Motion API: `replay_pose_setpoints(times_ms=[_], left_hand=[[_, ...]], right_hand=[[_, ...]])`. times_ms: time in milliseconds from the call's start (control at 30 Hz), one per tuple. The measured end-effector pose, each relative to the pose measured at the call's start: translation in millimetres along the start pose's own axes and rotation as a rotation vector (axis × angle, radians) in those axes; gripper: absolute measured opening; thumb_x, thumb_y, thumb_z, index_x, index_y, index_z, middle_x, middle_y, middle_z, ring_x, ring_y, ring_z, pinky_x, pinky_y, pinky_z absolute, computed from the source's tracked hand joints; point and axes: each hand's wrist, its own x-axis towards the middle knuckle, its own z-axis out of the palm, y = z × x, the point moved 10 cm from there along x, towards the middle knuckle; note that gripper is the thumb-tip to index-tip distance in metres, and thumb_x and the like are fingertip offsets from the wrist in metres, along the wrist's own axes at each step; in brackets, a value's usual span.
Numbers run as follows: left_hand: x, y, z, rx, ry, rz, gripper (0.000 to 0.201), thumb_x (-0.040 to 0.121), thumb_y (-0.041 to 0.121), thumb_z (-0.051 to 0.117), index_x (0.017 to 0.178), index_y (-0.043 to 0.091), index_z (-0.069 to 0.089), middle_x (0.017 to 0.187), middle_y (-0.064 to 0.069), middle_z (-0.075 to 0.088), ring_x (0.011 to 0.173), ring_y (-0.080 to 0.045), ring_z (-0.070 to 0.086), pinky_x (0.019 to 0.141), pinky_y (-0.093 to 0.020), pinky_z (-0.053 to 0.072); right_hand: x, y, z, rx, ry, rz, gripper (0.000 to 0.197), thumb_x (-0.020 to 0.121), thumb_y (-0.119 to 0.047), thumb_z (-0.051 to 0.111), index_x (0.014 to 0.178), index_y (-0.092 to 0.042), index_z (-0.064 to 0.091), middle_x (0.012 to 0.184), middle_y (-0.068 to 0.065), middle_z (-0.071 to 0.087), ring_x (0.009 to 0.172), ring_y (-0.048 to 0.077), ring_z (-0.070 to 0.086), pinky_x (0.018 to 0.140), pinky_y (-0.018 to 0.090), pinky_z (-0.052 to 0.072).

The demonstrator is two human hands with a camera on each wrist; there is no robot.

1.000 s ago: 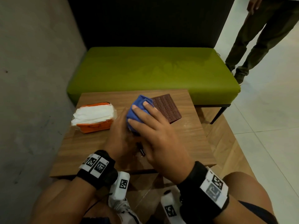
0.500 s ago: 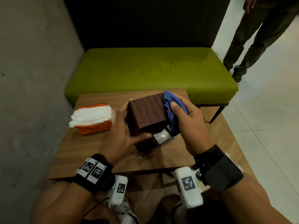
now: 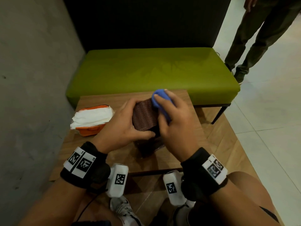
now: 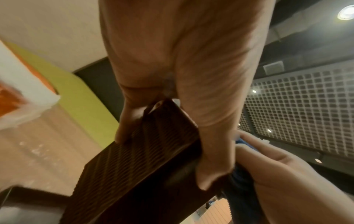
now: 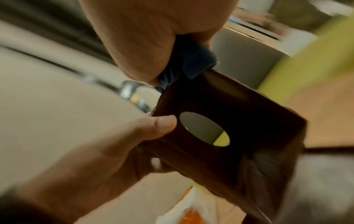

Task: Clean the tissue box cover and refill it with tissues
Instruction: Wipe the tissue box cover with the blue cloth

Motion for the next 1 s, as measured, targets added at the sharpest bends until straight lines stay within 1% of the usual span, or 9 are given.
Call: replay_pose_setpoints(times_ms=[100,233,433,500,600,733,833,933,1000], left_hand=[[-5.0,-9.6,-7.3,-0.006,0.102,-0.018,0.082,0.058,0.037,0.095,0.131,0.026,0.058,0.123,0.004,0.068,0.111,-0.014,0.066,0.094,-0.048,0.055],[-18.0,-11.8,-11.5,-0.076,0.177,0.009,0.083,0.061,0.026,0.096,0.135,0.027,0.058,0.127,0.007,0.068,0.116,-0.011,0.066,0.099,-0.042,0.055],[-26.0,-25.0,-3.5,-0.198,0.237,-0.023,0.084,0.066,0.009,0.1,0.137,0.023,0.057,0.13,0.005,0.067,0.123,-0.016,0.066,0.103,-0.048,0.057],[-31.3,-28.3,-5.2,-0.326,0.269,-0.036,0.084,0.068,0.0,0.097,0.138,0.02,0.055,0.132,0.001,0.067,0.125,-0.018,0.066,0.104,-0.045,0.058],[-33.2,-26.9,-10.5,-0.435,0.286,-0.024,0.084,0.069,-0.001,0.095,0.137,0.022,0.052,0.134,-0.008,0.066,0.128,-0.022,0.066,0.105,-0.034,0.056],[-27.2,-32.1,0.5,-0.485,0.261,-0.078,0.084,0.065,0.001,0.096,0.131,0.026,0.051,0.126,-0.008,0.07,0.117,-0.018,0.071,0.095,-0.028,0.058],[-28.8,-33.5,0.8,-0.492,0.261,-0.081,0.085,0.064,-0.004,0.096,0.13,0.026,0.051,0.123,0.001,0.072,0.117,-0.017,0.072,0.094,-0.027,0.058],[-34.6,-18.1,-13.2,-0.507,0.288,-0.019,0.086,0.065,0.003,0.098,0.133,0.023,0.049,0.132,-0.005,0.066,0.127,-0.02,0.067,0.102,-0.029,0.056],[-32.9,-12.0,-12.7,-0.518,0.274,0.002,0.083,0.067,0.006,0.092,0.135,0.02,0.048,0.135,-0.002,0.064,0.13,-0.02,0.065,0.103,-0.028,0.055]], right_hand=[[-11.4,-30.5,31.1,-0.262,-0.195,-0.193,0.044,0.092,-0.012,0.056,0.134,-0.013,0.065,0.151,0.017,0.052,0.14,0.044,0.043,0.113,0.056,0.039],[-27.9,-40.6,39.9,-0.236,-0.318,-0.393,0.043,0.096,-0.012,0.057,0.138,-0.013,0.063,0.155,0.012,0.05,0.153,0.037,0.033,0.122,0.055,0.029],[-16.2,14.3,7.8,0.418,-0.129,0.144,0.045,0.104,-0.003,0.052,0.146,-0.017,0.058,0.157,-0.005,0.05,0.149,0.006,0.04,0.123,0.038,0.036],[-14.9,41.8,12.0,0.598,-0.122,0.342,0.041,0.107,-0.011,0.049,0.145,-0.018,0.059,0.148,-0.006,0.06,0.14,0.008,0.052,0.119,0.042,0.042],[-7.4,70.4,12.5,0.537,-0.16,0.486,0.041,0.104,-0.014,0.049,0.142,-0.022,0.063,0.139,-0.009,0.067,0.131,0.008,0.06,0.113,0.048,0.047],[2.7,7.4,1.7,0.424,-0.192,0.23,0.044,0.103,-0.007,0.055,0.144,-0.023,0.061,0.149,-0.014,0.056,0.14,-0.005,0.047,0.118,0.024,0.039],[-3.0,-14.1,-0.8,0.348,-0.199,0.063,0.048,0.103,-0.003,0.054,0.147,-0.02,0.057,0.158,-0.012,0.046,0.148,-0.003,0.037,0.121,0.02,0.033],[-4.3,49.1,-1.9,0.447,-0.161,0.303,0.044,0.106,-0.007,0.049,0.144,-0.025,0.06,0.142,-0.014,0.063,0.11,-0.013,0.061,0.094,0.018,0.049],[-9.0,84.0,0.3,0.488,-0.146,0.475,0.042,0.108,-0.01,0.045,0.142,-0.029,0.062,0.132,-0.002,0.07,0.081,0.003,0.067,0.076,0.029,0.057]])
